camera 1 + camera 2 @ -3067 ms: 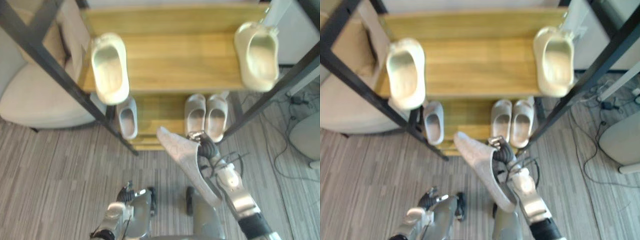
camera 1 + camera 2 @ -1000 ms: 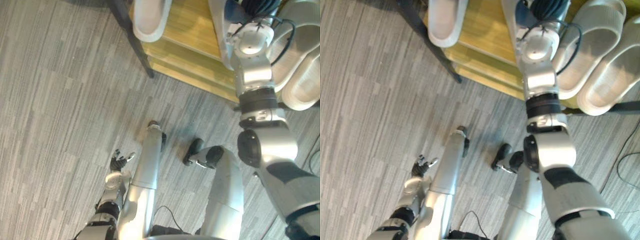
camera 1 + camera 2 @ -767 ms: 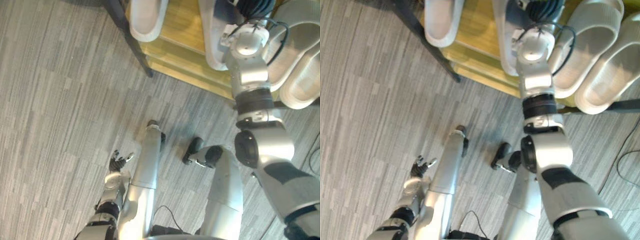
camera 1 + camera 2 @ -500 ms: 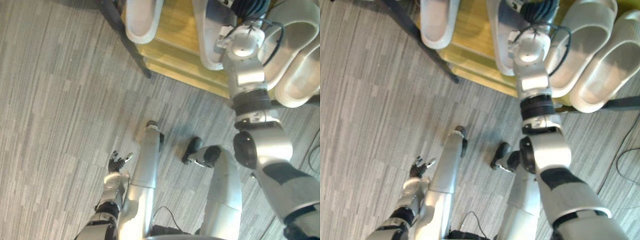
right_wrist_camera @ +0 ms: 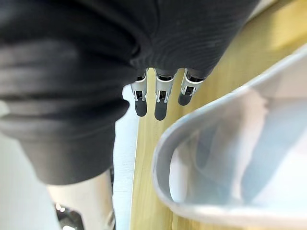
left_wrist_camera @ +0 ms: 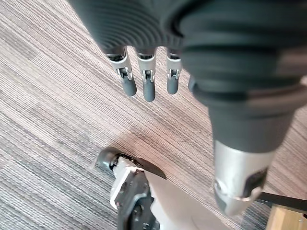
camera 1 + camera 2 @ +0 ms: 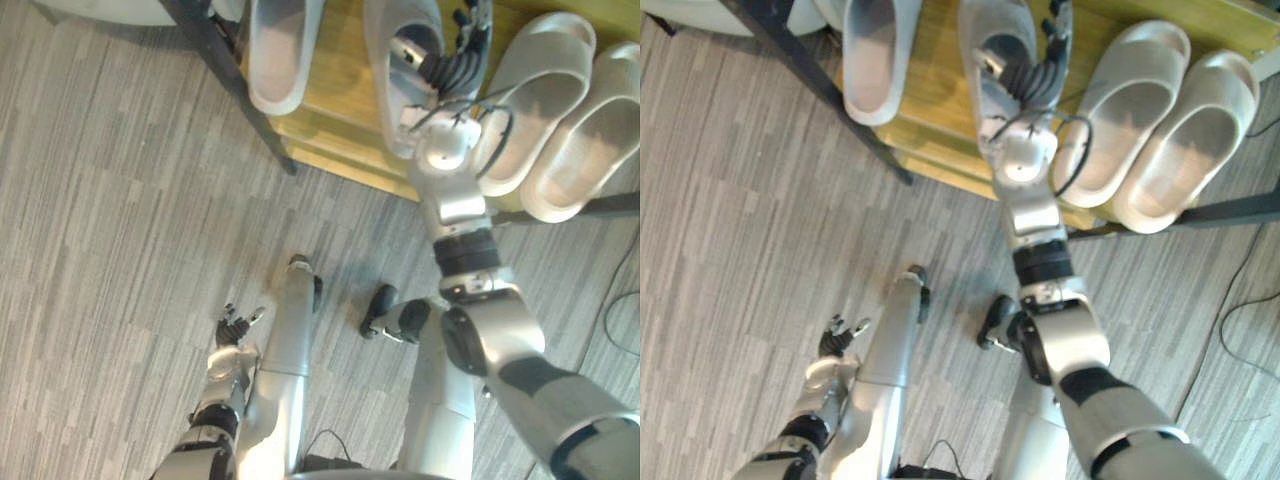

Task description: Organize the slippers on the shoe rack

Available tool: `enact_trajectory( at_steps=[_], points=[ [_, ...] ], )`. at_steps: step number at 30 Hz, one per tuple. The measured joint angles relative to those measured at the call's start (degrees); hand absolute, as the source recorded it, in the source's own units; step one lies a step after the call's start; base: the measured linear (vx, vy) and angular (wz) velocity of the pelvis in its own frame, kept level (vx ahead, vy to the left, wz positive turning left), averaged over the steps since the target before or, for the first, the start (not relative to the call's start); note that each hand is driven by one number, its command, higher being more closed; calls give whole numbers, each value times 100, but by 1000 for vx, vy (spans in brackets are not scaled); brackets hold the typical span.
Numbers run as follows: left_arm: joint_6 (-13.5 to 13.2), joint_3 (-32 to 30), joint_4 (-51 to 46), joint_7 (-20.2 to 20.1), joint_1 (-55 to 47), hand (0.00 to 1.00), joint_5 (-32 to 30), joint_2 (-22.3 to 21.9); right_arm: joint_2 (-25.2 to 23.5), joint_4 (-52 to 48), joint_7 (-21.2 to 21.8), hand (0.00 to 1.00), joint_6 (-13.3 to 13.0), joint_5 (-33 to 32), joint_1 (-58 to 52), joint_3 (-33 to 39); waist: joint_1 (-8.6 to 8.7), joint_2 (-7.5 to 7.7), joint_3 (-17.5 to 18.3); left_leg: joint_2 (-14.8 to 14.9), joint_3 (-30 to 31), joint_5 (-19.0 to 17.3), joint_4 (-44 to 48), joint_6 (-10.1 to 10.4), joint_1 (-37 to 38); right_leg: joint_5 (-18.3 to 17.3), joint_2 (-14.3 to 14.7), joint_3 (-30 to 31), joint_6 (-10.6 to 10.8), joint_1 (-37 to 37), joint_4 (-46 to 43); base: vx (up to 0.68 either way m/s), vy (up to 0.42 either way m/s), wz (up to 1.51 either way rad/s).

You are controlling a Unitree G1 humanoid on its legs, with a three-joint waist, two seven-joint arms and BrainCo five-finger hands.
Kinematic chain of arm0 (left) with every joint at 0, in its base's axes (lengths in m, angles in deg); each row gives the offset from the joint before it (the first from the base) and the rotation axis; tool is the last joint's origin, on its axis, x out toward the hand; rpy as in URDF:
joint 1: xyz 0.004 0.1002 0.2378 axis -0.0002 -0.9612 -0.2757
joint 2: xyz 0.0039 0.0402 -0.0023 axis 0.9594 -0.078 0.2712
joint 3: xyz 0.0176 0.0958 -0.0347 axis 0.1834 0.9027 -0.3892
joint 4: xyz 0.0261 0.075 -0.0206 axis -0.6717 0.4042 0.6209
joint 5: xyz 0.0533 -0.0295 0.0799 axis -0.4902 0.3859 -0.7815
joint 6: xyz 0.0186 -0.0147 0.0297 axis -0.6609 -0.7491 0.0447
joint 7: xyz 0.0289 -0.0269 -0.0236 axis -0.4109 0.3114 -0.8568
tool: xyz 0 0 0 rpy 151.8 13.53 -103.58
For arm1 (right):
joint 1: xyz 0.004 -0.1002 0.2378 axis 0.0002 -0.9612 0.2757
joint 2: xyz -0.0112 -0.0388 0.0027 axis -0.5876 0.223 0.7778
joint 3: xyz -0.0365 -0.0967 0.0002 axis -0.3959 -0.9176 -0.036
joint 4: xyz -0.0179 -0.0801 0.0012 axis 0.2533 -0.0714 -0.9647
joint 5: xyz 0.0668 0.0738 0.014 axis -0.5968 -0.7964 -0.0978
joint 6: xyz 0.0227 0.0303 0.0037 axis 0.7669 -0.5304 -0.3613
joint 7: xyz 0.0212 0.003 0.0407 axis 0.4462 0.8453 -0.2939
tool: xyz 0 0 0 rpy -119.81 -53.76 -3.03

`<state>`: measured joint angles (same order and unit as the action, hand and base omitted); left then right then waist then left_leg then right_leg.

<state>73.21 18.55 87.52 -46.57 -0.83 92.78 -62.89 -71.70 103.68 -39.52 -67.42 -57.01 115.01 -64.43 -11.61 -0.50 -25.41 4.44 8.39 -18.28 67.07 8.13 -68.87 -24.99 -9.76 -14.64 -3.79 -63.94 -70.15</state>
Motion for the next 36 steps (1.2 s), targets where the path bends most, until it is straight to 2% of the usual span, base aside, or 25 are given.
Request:
enact_trajectory(
  at_steps=[10, 25, 36],
  points=[
    [89, -124, -48, 4, -35, 0, 0, -7, -277, -208, 186, 0, -212, -509, -371, 27, 34, 47, 28, 0, -8, 1, 0, 2, 6, 16, 13, 10, 28, 20, 32, 0, 0, 0],
    [116, -292, -40, 85, -44, 0, -4, -28, -829, -183, 424, 0, -397, -1287, -591, -54, 24, 108, 58, -16, 2, -3, -30, 1, 89, 13, 5, 2, 34, 108, 49, -13, 6, 0],
    [107, -390, -41, 190, -23, 0, -1, -88, -981, 393, 423, 0, -615, -2500, -118, 38, -40, 107, 59, -94, 108, 14, -109, 21, 91, 7, -29, -82, 38, 158, 85, -5, 1, 3]
  ],
)
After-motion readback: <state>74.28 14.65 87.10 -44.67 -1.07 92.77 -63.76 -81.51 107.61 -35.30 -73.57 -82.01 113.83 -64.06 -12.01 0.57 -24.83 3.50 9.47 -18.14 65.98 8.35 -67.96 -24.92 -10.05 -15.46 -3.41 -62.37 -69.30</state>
